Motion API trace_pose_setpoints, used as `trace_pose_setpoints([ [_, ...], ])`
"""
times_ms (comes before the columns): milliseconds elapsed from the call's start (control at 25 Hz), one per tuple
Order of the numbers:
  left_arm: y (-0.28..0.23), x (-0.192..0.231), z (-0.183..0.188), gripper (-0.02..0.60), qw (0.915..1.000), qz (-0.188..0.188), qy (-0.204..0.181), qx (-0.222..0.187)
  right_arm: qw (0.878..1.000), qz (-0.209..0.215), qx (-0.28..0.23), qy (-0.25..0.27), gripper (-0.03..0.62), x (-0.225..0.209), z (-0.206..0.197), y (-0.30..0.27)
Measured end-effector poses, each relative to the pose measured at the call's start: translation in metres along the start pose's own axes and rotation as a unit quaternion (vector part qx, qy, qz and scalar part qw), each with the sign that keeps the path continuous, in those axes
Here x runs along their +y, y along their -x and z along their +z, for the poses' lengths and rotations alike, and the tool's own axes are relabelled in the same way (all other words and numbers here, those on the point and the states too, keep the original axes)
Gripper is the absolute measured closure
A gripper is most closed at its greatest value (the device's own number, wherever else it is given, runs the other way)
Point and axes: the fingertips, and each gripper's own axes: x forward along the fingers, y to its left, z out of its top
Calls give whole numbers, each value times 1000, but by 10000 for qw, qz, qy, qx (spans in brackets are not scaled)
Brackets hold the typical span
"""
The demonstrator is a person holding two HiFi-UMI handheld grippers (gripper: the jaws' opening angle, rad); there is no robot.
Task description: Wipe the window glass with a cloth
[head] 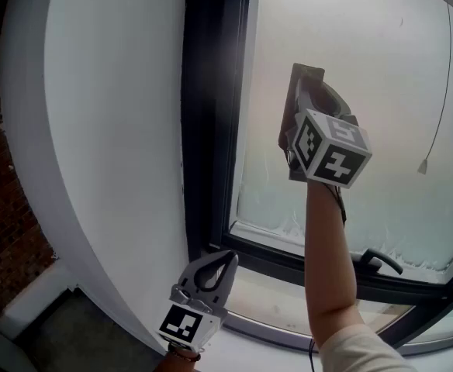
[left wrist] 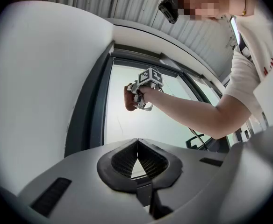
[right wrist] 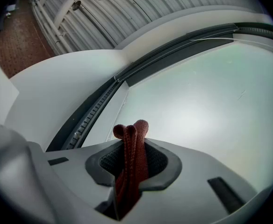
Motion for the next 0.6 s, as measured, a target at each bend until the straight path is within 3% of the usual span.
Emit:
trace_pose_setpoints([
  [600, -47, -65, -13, 561, 9982, -553, 212, -69, 9994, -304, -44, 147, 499, -93, 21, 53],
])
